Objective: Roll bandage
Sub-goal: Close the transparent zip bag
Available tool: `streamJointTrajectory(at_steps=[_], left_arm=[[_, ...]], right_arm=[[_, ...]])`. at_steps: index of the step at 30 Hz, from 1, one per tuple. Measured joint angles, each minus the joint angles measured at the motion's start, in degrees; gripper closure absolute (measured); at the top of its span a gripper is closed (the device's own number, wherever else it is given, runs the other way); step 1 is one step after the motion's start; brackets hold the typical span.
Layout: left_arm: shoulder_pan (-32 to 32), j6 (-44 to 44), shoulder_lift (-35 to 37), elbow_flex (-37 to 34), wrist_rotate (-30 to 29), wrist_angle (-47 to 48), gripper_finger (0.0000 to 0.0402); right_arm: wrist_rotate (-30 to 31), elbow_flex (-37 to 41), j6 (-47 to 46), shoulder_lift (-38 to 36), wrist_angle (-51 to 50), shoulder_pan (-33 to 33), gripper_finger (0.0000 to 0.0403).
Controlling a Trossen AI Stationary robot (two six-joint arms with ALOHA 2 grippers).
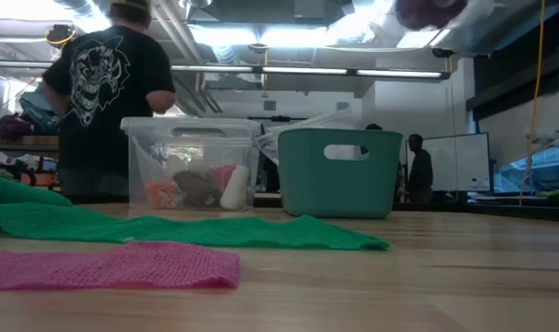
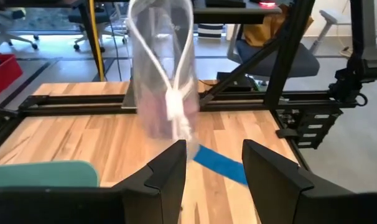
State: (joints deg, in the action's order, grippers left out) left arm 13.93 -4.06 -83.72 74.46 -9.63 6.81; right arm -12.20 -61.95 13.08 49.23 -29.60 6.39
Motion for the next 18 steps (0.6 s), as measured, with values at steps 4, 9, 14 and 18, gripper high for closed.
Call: streamJointTrajectory(at_steps=[4,9,14,18], left_arm=[[-0.1,0.0,0.0,0.0,0.0,-0.1,0.0254],[0.1,0.0,0.0,0.0,0.0,-0.1,0.0254],[0.1,-0.1,0.0,0.0,0.0,-0.1,0.0254],[-0.1,-0.3,0.0,0.0,0.0,-0.2,0.0254]], right_arm=[[0.0,0.0,0.0,0.0,0.1,0.0,0.0403],[-1.0,0.0,0.0,0.0,-0.5,0.0,0.0403],[-1.2,0.0,0.0,0.0,-0.6,0.0,0.0403],[-2.1,0.0,0.0,0.0,-0.6,0.0,0.0403]])
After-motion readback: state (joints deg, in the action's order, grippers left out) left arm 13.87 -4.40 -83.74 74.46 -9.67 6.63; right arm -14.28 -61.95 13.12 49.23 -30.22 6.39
